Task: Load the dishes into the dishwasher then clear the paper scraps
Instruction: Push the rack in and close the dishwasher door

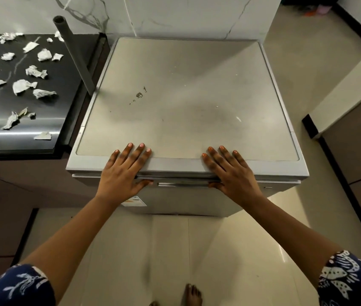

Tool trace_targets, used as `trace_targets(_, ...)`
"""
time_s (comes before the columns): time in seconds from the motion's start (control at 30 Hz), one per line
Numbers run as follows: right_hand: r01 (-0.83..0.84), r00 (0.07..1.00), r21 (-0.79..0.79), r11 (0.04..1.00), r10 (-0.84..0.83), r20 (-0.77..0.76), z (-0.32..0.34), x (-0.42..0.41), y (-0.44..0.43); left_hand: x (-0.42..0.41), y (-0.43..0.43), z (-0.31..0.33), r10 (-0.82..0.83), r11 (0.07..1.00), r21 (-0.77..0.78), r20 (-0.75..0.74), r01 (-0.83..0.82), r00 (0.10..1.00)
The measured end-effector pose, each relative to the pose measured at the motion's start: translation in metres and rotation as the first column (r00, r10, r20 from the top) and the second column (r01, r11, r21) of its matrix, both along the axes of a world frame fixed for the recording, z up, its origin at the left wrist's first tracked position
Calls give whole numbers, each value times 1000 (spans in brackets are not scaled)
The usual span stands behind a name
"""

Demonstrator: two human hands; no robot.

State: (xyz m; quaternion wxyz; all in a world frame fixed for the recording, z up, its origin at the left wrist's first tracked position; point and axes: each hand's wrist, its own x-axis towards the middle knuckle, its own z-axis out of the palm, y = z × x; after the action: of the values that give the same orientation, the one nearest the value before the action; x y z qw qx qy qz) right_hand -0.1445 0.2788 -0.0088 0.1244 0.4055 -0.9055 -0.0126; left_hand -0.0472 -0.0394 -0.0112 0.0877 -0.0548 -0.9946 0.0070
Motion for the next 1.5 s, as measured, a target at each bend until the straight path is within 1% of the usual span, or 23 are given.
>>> trace_targets(0.2, -34, 998, -61, 998, 31, -47, -7, -4, 2, -4, -5, -8, -47, 999, -30, -159, 42, 986)
trace_targets(0.27, -33, 998, -78, 996, 28, -62, -9, -3, 1, -4, -4, -9, -40, 999, -29, -175, 35, 984)
trace_targets(0.4, -11, 999, -85, 996, 6, -53, -4, 1, 2, -1, -1, -2, -12, 1000, -8, -102, 11, 995)
trace_targets(0.47, 11, 1000, -93, 996, -13, -22, 3, 5, 1, 2, 5, 5, 18, 1000, 8, -39, -18, 999)
trace_targets(0.53, -8, 1000, -72, 997, 10, 17, 7, 2, -1, 2, 10, 7, 73, 997, 27, 3, -73, 997)
trace_targets(0.6, -23, 999, -15, 1000, 24, 45, 9, -1, 14, 2, 19, 7, 141, 987, 72, 17, -142, 990)
trace_targets(0.67, 34, 998, 22, 999, -35, 46, 12, -8, 39, 2, 27, 7, 182, 978, 103, 9, -182, 983)
trace_targets(0.73, 82, 995, 39, 996, -84, 46, 12, -11, 60, 2, 28, 4, 187, 977, 102, 6, -187, 982)
trace_targets(0.9, 66, 998, -33, 997, -66, 4, 2, -12, 66, -1, 23, -6, 174, 984, 50, -50, -172, 983)
trace_targets(1.03, 66, 997, -40, 997, -64, 50, 8, -10, 68, 2, 23, -5, 172, 983, 74, -46, -168, 984)
trace_targets(1.13, 109, 991, -78, 991, -103, 83, 11, -6, 63, -1, 27, 2, 188, 977, 98, 25, -190, 982)
trace_targets(1.2, 171, 983, -136, 976, -159, 95, 16, 0, 52, 1, 29, 10, 207, 967, 138, 74, -216, 976)
trace_targets(1.27, 239, 967, -179, 954, -217, 131, 22, 2, 30, 1, 25, 15, 182, 962, 189, 90, -197, 979)
trace_targets(1.33, 220, 971, -234, 947, -190, 141, 29, -1, -6, 2, 12, 23, 133, 950, 279, 35, -138, 990)
trace_targets(1.4, 154, 985, -290, 944, -123, 122, 37, -10, -51, 1, -10, 35, 128, 928, 363, -82, -90, 988)
trace_targets(1.5, 125, 987, -366, 922, -77, 142, 60, -25, -129, -10, -59, 56, 219, 901, 423, -256, -95, 942)
